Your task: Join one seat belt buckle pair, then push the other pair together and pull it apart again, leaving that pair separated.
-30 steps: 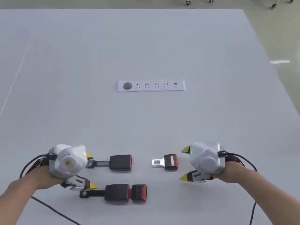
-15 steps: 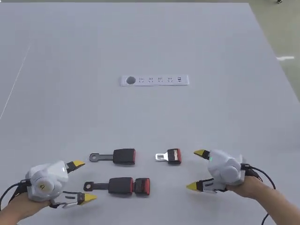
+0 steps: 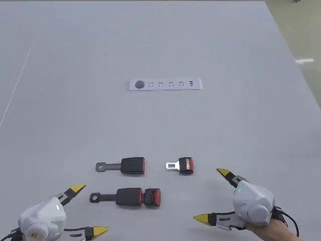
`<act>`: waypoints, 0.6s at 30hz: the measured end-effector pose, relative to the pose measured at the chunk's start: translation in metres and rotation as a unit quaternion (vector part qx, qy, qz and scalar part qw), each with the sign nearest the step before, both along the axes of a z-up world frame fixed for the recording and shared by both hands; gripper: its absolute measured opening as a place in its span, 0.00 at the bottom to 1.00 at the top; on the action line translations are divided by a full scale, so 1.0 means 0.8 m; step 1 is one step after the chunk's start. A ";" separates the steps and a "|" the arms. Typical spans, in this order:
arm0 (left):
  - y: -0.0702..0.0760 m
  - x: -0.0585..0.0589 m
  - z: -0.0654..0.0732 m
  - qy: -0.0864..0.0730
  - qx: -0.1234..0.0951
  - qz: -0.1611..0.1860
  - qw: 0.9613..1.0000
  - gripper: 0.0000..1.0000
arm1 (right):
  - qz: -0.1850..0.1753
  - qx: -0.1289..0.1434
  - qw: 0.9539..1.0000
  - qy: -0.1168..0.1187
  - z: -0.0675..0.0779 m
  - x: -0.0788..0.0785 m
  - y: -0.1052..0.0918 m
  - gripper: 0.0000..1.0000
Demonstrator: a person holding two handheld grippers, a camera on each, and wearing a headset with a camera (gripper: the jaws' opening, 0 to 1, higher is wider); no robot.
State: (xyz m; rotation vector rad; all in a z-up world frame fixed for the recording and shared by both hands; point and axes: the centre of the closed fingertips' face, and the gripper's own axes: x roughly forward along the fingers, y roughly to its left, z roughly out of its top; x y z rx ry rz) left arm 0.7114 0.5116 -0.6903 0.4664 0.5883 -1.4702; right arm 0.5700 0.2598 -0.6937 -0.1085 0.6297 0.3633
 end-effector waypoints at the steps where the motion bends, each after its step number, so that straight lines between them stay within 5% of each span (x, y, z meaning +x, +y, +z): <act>1: 0.001 0.001 0.001 0.000 -0.004 0.005 1.000 0.94 | -0.006 0.006 1.000 -0.007 0.003 -0.003 0.002 0.99; 7: 0.004 0.002 0.009 0.004 -0.030 0.032 0.999 1.00 | -0.022 0.012 1.000 -0.013 0.002 -0.017 0.008 1.00; 18: 0.002 -0.007 0.009 0.010 -0.030 0.046 0.998 1.00 | -0.039 0.008 0.999 -0.017 0.005 -0.024 0.005 1.00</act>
